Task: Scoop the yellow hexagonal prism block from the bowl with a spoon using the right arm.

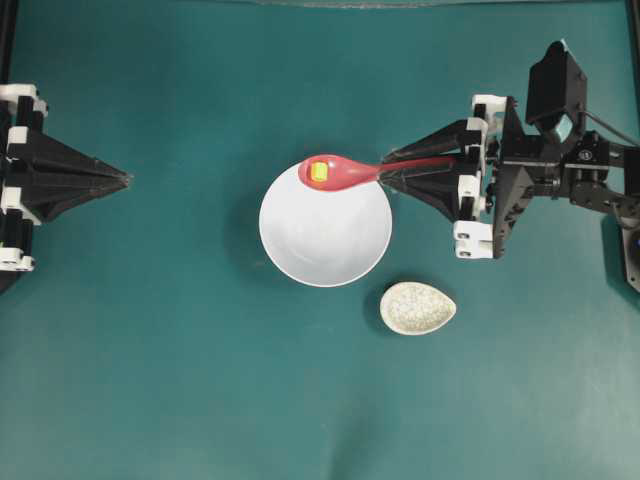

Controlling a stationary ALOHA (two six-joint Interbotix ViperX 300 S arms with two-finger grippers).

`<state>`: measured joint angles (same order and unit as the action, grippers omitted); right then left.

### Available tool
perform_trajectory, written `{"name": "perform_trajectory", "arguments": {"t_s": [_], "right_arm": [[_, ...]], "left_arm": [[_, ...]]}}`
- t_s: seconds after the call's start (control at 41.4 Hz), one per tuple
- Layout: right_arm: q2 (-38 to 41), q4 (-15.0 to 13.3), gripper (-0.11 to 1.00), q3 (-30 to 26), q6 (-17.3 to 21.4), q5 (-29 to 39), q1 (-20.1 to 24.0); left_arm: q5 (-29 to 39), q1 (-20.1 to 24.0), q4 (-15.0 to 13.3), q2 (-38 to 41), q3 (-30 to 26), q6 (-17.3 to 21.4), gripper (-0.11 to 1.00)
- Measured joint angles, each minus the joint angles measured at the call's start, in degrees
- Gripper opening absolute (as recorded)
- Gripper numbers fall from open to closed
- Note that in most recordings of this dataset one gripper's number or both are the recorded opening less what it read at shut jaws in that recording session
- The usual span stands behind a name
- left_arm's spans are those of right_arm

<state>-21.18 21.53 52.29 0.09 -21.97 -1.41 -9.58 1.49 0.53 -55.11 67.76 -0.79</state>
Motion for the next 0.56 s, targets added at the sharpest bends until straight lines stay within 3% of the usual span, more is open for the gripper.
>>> {"name": "perform_trajectory", "arguments": {"t_s": [0.556], "right_arm": [[0.0,-0.5,0.25,0.0,0.0,-0.8,0.6]], "left_arm": [[0.0,-0.1,0.0,0.1,0.0,0.2,0.00]]}}
